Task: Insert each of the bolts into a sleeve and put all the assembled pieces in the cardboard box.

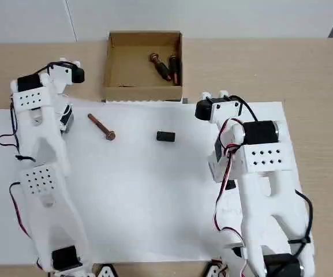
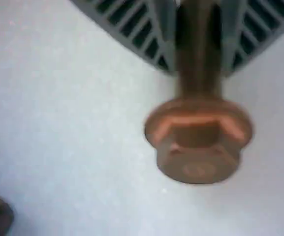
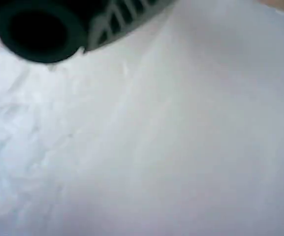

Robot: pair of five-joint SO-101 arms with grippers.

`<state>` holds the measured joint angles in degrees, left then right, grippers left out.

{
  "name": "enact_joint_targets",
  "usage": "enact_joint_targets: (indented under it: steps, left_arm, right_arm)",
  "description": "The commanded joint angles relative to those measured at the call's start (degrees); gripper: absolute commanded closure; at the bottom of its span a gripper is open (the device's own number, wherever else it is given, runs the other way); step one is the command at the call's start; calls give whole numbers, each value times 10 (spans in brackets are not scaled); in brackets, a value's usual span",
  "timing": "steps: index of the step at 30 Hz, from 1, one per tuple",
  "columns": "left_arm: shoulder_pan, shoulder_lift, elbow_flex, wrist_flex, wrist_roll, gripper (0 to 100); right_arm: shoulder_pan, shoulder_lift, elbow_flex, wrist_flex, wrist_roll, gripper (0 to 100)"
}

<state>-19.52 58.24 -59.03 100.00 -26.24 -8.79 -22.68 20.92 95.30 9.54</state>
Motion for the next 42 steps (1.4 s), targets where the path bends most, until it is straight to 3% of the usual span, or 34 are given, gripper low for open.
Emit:
enact_joint_targets:
  steps: [1,10,21,25,35,42]
  left_arm:
    - [-5,-3,-43,4,3,995]
    - [2,-158,1,4,4,995]
    - [15,-410,304,2,5,995]
    - [26,-509,381,-4,38,995]
    - [86,-724,623,-117,109,995]
    - [142,-884,817,-241,181,995]
  right_arm:
    - [1,-22,-7,-3,-7,994]
    - [1,-88,-31,12,-55,995]
    - [5,-221,6,12,-57,995]
    - [5,-269,44,10,-57,995]
    - [5,-403,103,-19,-58,995]
    - [5,-472,174,-57,-59,995]
